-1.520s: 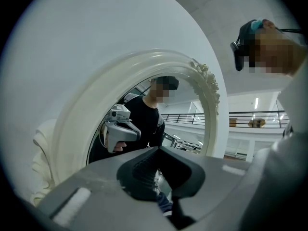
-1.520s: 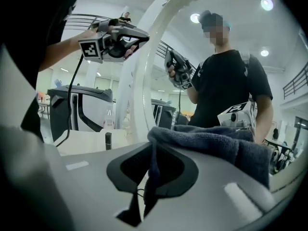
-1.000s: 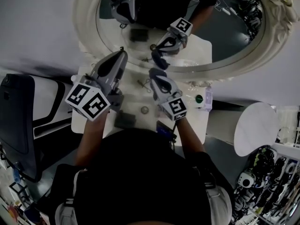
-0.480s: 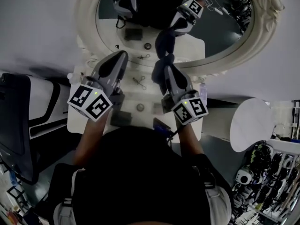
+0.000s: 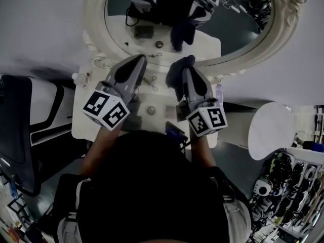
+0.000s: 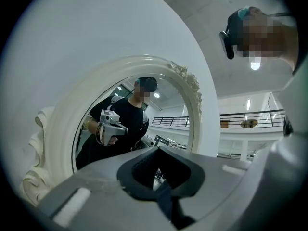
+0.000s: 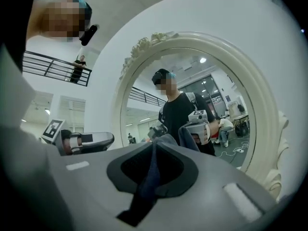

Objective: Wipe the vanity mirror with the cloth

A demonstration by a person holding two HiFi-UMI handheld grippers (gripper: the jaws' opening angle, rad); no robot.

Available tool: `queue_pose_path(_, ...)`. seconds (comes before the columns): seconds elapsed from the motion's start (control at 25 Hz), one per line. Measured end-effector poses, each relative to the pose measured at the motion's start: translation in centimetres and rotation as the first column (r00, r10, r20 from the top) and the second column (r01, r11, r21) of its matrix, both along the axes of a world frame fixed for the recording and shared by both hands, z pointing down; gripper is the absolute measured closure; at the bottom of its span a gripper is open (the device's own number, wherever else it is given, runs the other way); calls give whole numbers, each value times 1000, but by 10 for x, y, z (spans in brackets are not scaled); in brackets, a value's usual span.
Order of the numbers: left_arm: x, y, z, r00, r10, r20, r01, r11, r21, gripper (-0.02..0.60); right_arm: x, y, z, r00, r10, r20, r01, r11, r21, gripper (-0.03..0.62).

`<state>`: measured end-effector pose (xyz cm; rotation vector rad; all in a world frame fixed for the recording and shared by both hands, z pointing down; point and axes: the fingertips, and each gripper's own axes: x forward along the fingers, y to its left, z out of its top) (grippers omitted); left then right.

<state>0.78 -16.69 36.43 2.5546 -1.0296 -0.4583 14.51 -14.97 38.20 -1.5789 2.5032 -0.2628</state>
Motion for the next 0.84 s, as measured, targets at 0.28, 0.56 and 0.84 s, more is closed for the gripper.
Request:
queue_pose_path(0.28,4,1,5,1000,15,13,-15,1000,-2,580,0,1,0,1000,18,4,-18,1000,-1,566)
queue_pose_path(0.56,8,0,2,1000,25,17,-25,1000,-2,580,0,-1,3,1000,15,8,-15,1000,-9,566)
queue_pose_path(0.84,6,2,4,1000,15,0,-15,1000,-13,580,-2,2,2,1000,15,7,-15,1000,-4,566)
